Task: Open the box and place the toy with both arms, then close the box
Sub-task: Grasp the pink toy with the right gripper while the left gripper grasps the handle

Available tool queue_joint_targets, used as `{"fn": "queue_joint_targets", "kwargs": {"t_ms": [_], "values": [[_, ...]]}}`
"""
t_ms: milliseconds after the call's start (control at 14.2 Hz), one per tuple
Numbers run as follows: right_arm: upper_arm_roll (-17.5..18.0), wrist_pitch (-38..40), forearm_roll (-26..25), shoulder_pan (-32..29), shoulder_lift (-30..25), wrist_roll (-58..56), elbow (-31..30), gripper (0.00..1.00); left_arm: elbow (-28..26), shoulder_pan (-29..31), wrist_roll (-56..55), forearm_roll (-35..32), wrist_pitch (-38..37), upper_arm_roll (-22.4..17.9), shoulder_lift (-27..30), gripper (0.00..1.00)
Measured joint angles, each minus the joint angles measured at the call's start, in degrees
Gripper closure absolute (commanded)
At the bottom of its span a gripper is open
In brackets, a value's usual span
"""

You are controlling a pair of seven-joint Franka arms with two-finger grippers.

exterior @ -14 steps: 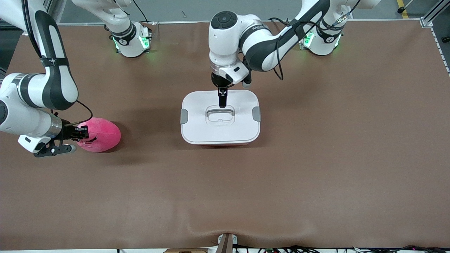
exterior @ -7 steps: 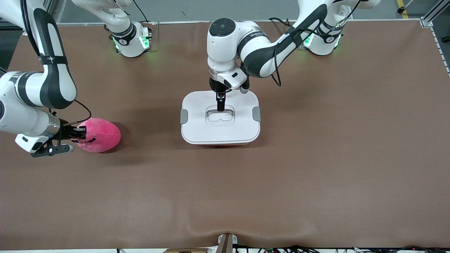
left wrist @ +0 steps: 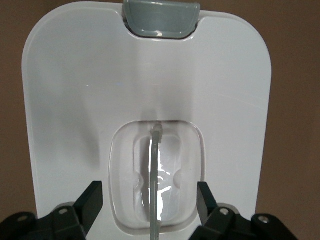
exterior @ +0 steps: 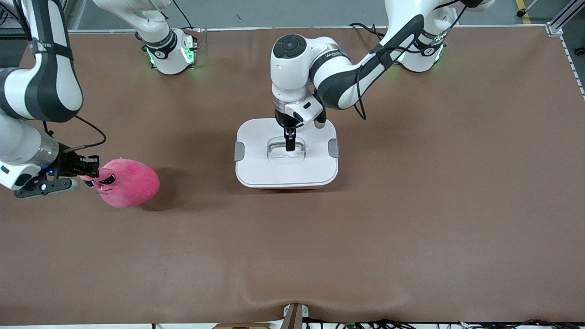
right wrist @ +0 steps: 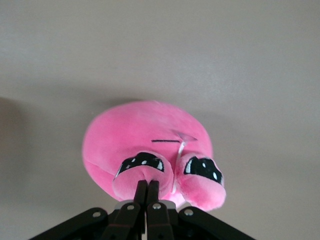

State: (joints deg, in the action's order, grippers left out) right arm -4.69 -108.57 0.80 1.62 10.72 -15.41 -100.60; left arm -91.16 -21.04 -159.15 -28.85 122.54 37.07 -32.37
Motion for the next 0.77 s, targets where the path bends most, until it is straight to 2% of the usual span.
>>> {"fn": "queue_joint_targets", "kwargs": {"t_ms": [211, 352, 493, 563, 704, 775], "values": [[0.07, 1.00, 0.00, 0.37, -0.34, 0.00, 1.20, 1.00, 1.22, 0.00, -0.07, -0.05, 0.00, -0.07, -1.39, 0.28], [0.10, 1.05, 0.02, 0.85, -0.34, 0.00, 1.77, 1.00, 1.99, -0.02, -0.08, -0.08, 0.00, -0.08, -2.11, 0.37], [0.18, 2.46, 0.03, 1.59, -0.34, 0.00, 2.54, 1.00, 2.42, -0.09, -0.08, -0.09, 0.00, -0.08, -2.68, 0.55], [0.27, 4.07, 0.03, 1.89, -0.34, -0.06, 3.23, 1.00, 2.50, -0.16, -0.08, -0.09, 0.00, -0.08, -2.82, 0.71], [0.36, 6.83, 0.06, 2.90, -0.35, -1.57, 5.09, 1.00, 2.56, -0.25, -0.08, -0.09, 0.00, -0.08, -2.95, 0.95], [0.38, 7.72, 0.07, 3.74, -0.35, -2.25, 5.91, 1.00, 2.57, -0.26, -0.08, -0.09, 0.00, -0.08, -3.00, 1.00]]}}
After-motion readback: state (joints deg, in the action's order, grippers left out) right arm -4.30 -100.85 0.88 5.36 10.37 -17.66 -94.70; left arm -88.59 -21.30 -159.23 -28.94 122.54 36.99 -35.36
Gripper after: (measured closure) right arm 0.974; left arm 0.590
